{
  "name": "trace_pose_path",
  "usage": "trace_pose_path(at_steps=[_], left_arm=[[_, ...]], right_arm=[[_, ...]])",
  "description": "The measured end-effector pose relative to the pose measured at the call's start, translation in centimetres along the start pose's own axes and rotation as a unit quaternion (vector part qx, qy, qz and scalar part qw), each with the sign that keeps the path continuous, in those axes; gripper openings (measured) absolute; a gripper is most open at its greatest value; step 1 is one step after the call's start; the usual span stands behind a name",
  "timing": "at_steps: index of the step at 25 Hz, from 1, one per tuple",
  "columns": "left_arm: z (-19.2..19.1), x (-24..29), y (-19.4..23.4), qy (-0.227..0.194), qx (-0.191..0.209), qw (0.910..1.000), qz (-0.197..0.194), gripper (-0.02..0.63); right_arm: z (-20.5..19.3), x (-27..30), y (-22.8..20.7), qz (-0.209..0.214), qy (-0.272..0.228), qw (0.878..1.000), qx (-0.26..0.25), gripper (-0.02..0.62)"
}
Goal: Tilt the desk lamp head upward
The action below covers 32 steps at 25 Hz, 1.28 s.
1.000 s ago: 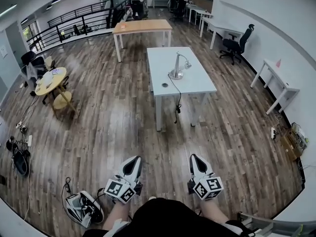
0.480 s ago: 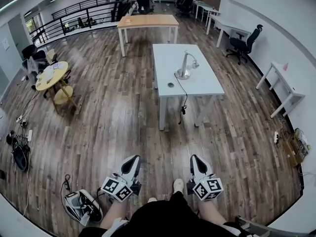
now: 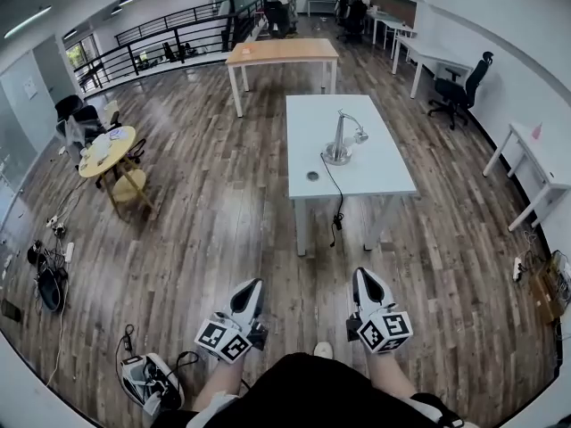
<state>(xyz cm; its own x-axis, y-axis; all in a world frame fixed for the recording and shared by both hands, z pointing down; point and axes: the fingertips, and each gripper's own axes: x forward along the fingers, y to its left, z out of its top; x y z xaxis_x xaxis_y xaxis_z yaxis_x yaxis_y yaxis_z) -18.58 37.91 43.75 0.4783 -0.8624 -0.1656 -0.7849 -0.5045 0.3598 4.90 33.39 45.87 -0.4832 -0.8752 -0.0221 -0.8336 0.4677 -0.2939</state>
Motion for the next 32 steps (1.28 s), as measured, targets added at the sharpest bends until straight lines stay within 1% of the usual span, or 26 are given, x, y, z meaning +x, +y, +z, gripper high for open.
trace_pose_path(at_steps=[3,6,11,14,16,18,19,23,28,32], left_arm=[[-0.5,2.7,-0.7,-0.003,0.006,1.0,-0.004,-0.002],[-1.1,4.9,-1.5,-0.004,0.007,1.0,-0.001,-0.002],[-2.5,7.4,-2.2,-0.007,-0.005,0.9999,0.005,-0.002],[-2.7,8.0,-3.0,-0.022,0.008,0.9997,0.011,-0.002],[-2.7,8.7,-3.3,-0.024,0.016,0.9996,0.008,-0.002],[-2.6,9.6,-3.1,-0.019,0.019,0.9996,0.004,-0.002],[-2.5,9.9,-3.0,-0.017,0.022,0.9996,0.004,-0.002],[-2.1,10.8,-2.3,-0.017,0.032,0.9993,0.01,-0.002],[-2.5,12.4,0.1,-0.012,0.017,0.9996,0.017,-0.002],[-2.3,15.5,2.2,-0.008,0.014,0.9999,0.0,-0.002]], right_arm=[[1.0,0.9,-2.3,0.007,-0.009,1.0,0.0,0.003],[1.4,1.2,-5.0,0.002,-0.003,1.0,0.003,0.003],[1.5,0.7,-8.1,0.001,0.003,1.0,0.012,0.003],[1.2,-0.5,-9.5,-0.004,0.008,1.0,0.01,0.003],[0.9,-0.9,-10.9,-0.018,0.013,1.0,0.016,0.003],[0.4,-0.8,-12.4,-0.031,0.019,0.999,0.029,0.003],[0.3,-0.7,-12.8,-0.03,0.022,0.999,0.034,0.003],[-0.1,0.8,-13.3,-0.014,0.03,0.999,0.03,0.003],[-0.3,3.4,-13.7,-0.014,0.036,0.999,0.025,0.003],[0.4,6.1,-14.5,-0.019,0.031,0.999,0.023,0.003]])
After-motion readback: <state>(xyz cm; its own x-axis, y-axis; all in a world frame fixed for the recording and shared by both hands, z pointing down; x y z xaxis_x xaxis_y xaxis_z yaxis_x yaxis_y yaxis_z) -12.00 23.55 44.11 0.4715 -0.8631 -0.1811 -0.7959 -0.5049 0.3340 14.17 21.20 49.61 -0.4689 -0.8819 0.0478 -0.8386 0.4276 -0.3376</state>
